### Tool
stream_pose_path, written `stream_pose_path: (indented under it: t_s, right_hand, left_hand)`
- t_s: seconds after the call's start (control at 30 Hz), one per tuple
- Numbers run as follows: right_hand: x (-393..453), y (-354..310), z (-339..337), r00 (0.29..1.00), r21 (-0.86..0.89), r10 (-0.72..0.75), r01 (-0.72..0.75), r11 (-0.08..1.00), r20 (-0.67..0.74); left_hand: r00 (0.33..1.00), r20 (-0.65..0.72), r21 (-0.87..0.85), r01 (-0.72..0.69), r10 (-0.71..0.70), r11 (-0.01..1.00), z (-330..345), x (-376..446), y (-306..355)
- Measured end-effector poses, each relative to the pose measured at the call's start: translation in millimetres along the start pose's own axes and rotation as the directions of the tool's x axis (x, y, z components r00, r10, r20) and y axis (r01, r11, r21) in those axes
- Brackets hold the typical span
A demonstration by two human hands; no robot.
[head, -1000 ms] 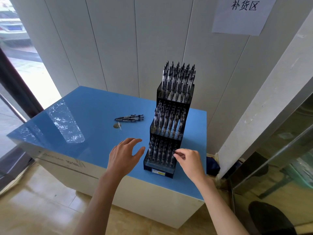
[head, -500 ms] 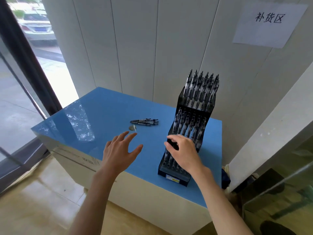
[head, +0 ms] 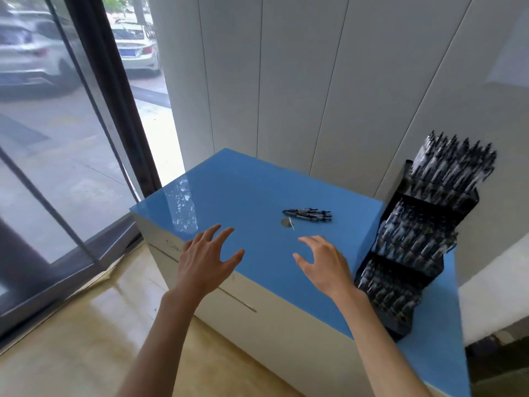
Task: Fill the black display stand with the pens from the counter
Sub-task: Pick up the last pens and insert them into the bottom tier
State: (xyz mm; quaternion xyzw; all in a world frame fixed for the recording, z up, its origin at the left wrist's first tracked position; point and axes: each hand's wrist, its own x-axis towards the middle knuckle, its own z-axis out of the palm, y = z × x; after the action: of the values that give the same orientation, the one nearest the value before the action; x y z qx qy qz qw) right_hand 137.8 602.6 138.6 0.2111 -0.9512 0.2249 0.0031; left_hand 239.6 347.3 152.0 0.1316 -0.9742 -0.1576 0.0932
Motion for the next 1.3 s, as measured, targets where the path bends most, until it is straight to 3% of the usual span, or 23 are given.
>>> stream_pose_path:
  t_s: [0.4, 0.8, 1.1, 1.3]
  right_hand:
    - [102, -69, 74, 0.999, 0.032, -0.018, 0.017, 0.999, 0.034]
    - [277, -117, 130, 0.998, 0.122, 0.059, -0.059, 0.991, 0.005]
    - [316, -90, 118, 0.956, 0.093, 0.290, -0.285, 0.954, -0.041]
    - [286, -68, 111, 0.825, 0.112, 0.548, -0.537, 0.836, -0.139]
  left_hand:
    - [0.994, -0.029, 0.009, 0.105, -0.105, 0.994, -7, 77, -132]
    - [0.992, 0.053, 0.073, 0.111, -0.115, 0.991, -15, 256, -237]
    - [0.983, 0.147, -0.083, -0.098, 0.109, 0.992, 11, 383, -215]
    - [0.885, 0.285, -0.177, -0.328, 0.367, 0.928, 51, 437, -162]
